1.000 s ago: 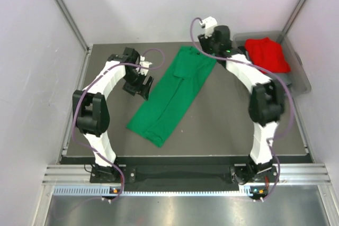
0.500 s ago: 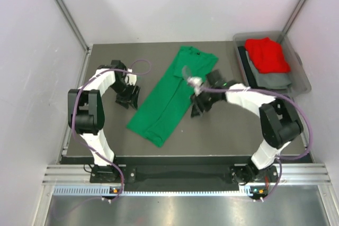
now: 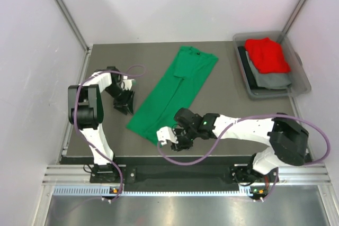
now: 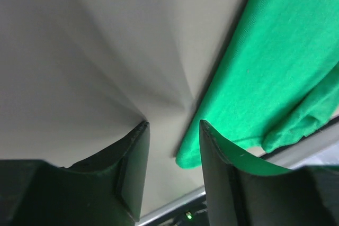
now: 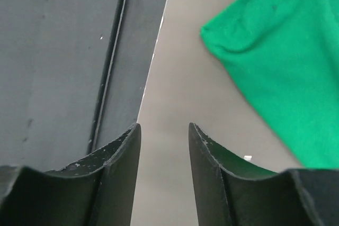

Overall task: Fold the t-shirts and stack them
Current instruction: Fold the tshirt

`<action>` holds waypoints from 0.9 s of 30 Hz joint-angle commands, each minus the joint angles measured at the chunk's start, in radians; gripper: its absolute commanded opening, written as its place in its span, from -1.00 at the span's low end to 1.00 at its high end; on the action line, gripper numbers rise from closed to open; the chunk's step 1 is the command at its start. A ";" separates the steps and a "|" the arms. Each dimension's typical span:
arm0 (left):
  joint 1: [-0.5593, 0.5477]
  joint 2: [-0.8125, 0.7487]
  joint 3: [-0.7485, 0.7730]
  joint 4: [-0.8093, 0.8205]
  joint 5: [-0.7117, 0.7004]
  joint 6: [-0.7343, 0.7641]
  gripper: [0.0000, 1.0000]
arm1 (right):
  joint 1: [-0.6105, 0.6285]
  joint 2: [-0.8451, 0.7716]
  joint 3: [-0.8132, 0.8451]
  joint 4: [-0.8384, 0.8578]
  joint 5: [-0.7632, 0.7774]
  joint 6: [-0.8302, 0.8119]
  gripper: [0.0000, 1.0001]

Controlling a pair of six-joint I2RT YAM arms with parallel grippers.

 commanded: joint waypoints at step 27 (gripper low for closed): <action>0.065 0.034 -0.028 -0.103 0.112 0.116 -0.01 | 0.195 0.324 0.175 0.232 0.249 -0.257 -0.25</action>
